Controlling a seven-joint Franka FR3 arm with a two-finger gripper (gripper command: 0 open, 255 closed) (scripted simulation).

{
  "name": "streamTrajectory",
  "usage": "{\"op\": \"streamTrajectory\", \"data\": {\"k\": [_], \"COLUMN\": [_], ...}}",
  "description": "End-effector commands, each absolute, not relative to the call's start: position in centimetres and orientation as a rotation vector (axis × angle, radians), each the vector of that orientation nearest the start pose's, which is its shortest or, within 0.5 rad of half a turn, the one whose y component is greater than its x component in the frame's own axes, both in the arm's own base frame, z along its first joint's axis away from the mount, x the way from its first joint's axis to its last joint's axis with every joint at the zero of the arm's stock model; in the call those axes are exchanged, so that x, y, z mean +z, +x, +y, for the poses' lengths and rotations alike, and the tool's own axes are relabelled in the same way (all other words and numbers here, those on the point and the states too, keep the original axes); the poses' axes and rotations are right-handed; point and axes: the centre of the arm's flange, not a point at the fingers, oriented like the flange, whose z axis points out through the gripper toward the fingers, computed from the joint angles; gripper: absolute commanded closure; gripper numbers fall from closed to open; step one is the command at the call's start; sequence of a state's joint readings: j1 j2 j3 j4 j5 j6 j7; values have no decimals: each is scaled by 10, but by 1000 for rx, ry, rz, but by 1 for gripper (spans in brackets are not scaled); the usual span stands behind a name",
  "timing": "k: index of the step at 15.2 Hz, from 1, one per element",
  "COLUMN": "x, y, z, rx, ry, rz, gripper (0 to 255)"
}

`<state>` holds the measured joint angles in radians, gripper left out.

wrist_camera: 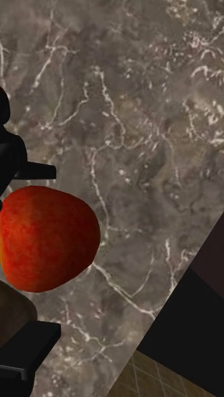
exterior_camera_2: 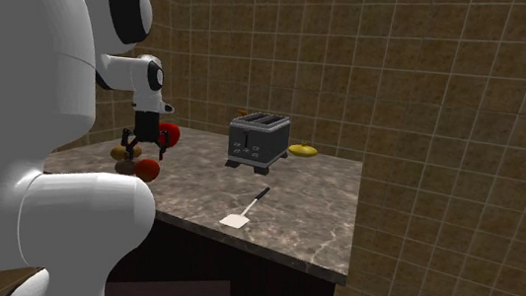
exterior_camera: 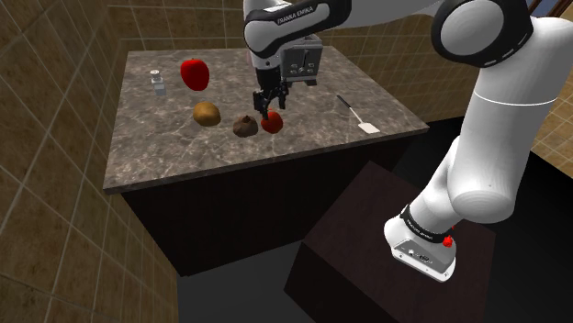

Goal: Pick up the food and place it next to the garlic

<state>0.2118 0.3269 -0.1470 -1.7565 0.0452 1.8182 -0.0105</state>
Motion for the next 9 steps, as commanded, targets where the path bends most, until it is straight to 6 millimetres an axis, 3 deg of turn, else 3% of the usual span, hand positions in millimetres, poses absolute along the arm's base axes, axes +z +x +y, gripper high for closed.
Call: {"op": "streamTrajectory", "data": {"k": [1, 2, 9], "x": [388, 398, 398], "y": [616, 618, 618], "z": [50, 50, 50], "rx": [412, 412, 412], "ry": [-3126, -3126, -3126], "rz": [-93, -93, -93], "gripper": [0, 0, 0]}}
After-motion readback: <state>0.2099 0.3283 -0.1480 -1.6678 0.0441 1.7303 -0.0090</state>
